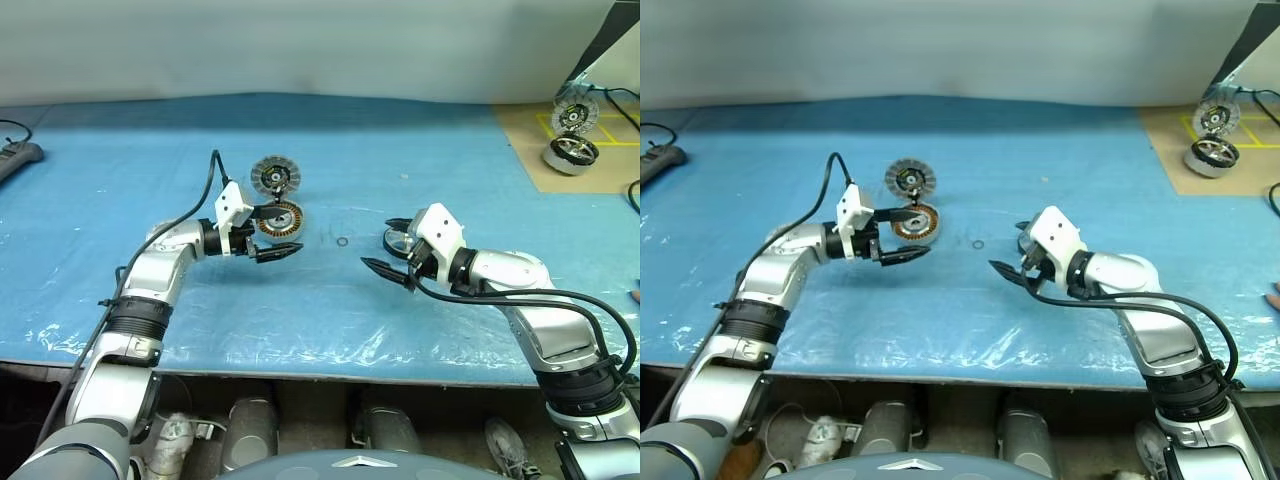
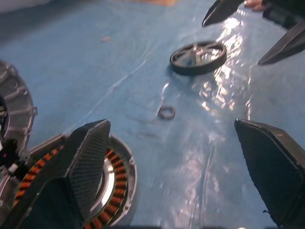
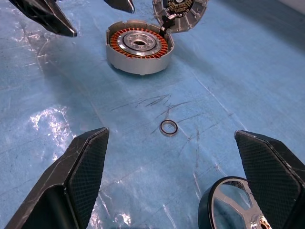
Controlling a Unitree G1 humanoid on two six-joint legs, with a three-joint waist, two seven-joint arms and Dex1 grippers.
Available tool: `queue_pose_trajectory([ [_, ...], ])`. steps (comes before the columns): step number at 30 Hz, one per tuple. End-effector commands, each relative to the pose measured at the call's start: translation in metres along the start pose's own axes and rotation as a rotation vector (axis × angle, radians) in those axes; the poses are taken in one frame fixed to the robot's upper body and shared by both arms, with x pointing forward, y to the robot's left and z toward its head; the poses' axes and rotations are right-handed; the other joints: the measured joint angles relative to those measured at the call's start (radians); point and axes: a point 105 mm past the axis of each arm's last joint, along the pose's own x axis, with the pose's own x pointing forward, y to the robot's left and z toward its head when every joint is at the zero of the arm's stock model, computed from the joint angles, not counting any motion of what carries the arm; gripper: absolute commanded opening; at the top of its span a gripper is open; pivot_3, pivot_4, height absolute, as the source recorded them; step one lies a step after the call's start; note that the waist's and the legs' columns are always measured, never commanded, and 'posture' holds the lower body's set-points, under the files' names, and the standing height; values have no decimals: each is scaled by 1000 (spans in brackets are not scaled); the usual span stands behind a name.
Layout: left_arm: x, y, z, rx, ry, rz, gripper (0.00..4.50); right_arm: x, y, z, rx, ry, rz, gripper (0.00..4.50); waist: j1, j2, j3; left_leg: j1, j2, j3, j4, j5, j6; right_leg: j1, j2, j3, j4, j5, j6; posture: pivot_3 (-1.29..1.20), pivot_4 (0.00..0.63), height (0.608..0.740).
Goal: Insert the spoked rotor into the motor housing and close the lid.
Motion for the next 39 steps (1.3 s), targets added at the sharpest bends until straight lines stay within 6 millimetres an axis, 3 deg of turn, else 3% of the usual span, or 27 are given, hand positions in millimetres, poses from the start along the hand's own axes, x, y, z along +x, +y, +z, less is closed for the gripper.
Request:
queue_pose_trajectory([
  [1,-2,16,14,166,90,-4,4467,-1,-2,9,-19,-35,-20,4482,1,0,0,0,0,0,0,0,0,0,0,0,0,0,0,0,150,740],
  [6,-3,40,24,238,187,-21,4467,1,1,2,-25,-17,-43,4482,7,0,0,-1,0,0,0,0,0,0,0,0,0,0,0,0,150,740],
  [11,-1,40,30,265,236,-176,4467,5,2,1,0,-31,-75,4482,8,0,0,-1,0,0,0,2,-3,-1,0,0,0,0,0,0,150,740],
  [21,12,49,20,331,438,-220,4467,3,0,-4,37,-45,-174,4482,26,-4,2,-2,0,0,0,2,-4,-1,0,-1,0,0,0,0,150,740],
  [26,19,42,5,354,508,-265,4467,-1,-2,-10,50,-38,-226,4482,26,-5,3,-2,-1,-1,0,2,-4,0,-1,-1,-1,0,0,0,150,740],
  [39,31,44,-25,365,586,-158,4467,-5,-4,-18,47,-12,-279,4482,26,-7,4,-1,-1,-2,1,2,-3,1,-1,-3,0,0,0,0,150,740],
])
